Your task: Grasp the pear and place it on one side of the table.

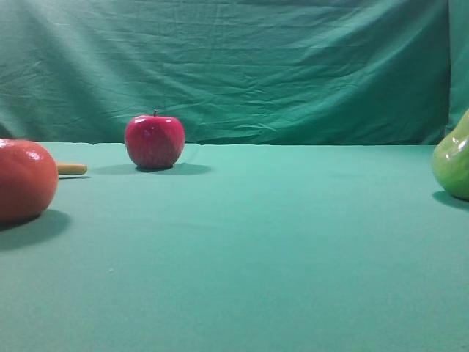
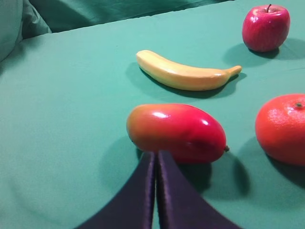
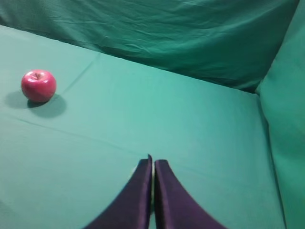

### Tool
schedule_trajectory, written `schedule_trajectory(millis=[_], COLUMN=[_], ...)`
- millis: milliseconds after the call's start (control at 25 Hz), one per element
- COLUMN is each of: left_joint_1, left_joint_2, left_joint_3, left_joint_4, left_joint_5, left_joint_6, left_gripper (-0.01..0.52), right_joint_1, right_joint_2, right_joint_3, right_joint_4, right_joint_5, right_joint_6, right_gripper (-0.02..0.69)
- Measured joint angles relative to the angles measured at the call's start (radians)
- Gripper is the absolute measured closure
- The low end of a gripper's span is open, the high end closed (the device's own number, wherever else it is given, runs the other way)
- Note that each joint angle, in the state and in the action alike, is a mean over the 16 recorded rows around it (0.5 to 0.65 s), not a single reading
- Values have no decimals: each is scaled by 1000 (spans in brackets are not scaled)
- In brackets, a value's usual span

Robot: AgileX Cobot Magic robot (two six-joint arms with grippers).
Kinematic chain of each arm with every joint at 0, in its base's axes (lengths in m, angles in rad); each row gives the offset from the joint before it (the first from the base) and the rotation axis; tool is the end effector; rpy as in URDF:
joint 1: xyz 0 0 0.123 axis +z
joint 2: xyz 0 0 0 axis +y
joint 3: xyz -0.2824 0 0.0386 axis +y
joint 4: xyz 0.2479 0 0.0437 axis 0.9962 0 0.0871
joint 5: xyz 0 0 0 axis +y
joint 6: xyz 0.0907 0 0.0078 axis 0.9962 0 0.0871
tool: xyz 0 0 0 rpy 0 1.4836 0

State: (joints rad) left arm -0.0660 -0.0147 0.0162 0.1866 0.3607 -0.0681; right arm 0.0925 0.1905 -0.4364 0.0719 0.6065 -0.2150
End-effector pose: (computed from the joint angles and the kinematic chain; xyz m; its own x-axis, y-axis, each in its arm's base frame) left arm 0.0528 0.0025 0.1765 -0.2636 0.1240 -0.9566 0.0311 0.9923 0.1200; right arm 0.0468 0.0081 0.2925 -0.2440 -0.1784 -0.9532 -0.1715 0.9754 -0.1387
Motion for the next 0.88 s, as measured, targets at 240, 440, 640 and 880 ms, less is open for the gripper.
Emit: schedule_trajectory(millis=[240,440,640,880], left_joint_1=[0,0,0,0], left_joint_2=[0,0,0,0], left_joint_3=[0,0,0,0], left_joint_4=[0,0,0,0], left_joint_5=[0,0,0,0], left_joint_6=[0,0,0,0], left_gripper=[514,514,514,514], right_joint_1=[-53,-71,-77,-78], right_joint_2=[-134,-192,-201,-201], right_joint_3=[240,370,433,455], right_joint_4=[-5,-5,-5,-4], right_joint_5=[-123,-164,-179,-190], right_joint_6=[0,4,10,18], right_gripper=[665,665,665,665])
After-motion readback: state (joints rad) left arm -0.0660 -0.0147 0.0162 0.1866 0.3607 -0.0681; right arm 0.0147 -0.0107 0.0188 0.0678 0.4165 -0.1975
